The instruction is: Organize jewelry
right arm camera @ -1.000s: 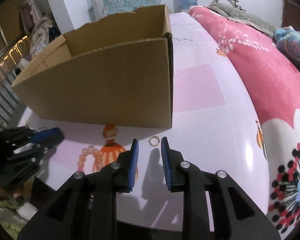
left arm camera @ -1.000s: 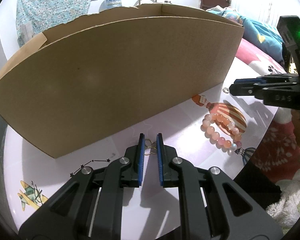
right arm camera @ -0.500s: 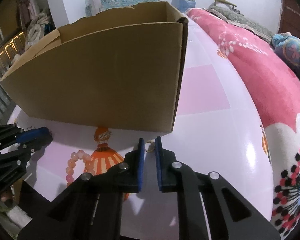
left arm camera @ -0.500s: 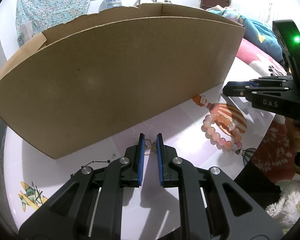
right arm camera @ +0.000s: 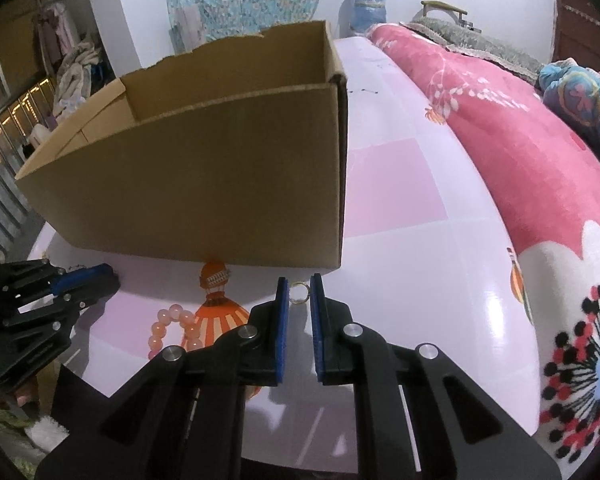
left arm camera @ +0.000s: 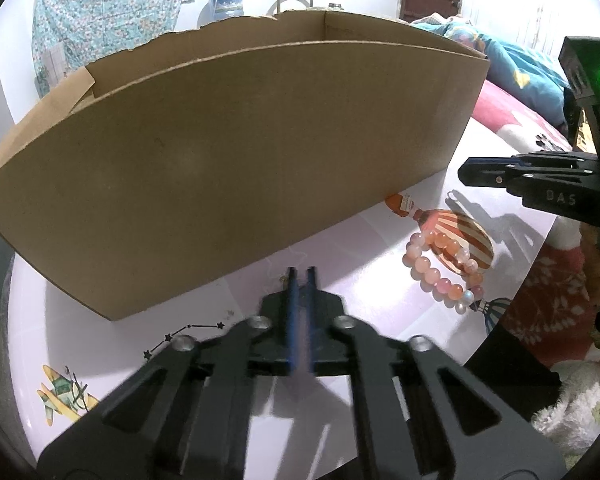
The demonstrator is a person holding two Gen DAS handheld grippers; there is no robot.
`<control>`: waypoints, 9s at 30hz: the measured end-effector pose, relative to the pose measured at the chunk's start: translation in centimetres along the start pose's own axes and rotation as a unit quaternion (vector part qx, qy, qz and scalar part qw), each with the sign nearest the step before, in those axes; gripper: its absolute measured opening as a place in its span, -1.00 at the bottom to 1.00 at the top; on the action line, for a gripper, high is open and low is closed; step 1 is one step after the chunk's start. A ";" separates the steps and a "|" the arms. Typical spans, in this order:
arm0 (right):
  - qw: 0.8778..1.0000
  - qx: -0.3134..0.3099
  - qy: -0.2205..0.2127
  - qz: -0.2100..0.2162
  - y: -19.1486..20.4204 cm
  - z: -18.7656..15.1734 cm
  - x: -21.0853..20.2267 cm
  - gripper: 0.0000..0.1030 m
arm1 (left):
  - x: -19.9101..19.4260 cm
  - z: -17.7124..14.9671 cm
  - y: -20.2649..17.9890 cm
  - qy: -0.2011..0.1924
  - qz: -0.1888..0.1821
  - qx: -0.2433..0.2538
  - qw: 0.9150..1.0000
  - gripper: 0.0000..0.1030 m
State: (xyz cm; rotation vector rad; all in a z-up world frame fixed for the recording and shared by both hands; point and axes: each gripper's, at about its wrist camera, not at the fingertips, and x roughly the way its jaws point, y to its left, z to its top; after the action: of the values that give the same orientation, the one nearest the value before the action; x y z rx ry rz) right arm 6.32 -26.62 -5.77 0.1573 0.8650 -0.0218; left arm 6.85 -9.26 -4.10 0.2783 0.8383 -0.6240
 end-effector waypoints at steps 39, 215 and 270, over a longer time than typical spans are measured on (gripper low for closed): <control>0.999 0.026 -0.010 0.028 -0.4 -0.5 -0.4 -0.79 | 0.8 0.3 -0.2 0.009 0.000 0.041 0.999 -0.77; 0.992 0.082 -0.012 0.096 -1.3 -0.8 1.3 -0.79 | 0.0 0.9 0.6 0.043 -0.064 0.062 0.995 -0.39; 0.992 0.079 -0.016 0.099 -1.1 -0.8 0.8 -0.79 | -0.4 -0.1 -0.9 0.054 -0.029 0.086 0.994 -1.00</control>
State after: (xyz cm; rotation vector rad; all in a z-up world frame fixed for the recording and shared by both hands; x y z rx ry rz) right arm 6.16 -27.61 -7.01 0.3893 0.8118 0.0928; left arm 6.03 -9.81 -3.84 0.4492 0.9005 -0.7424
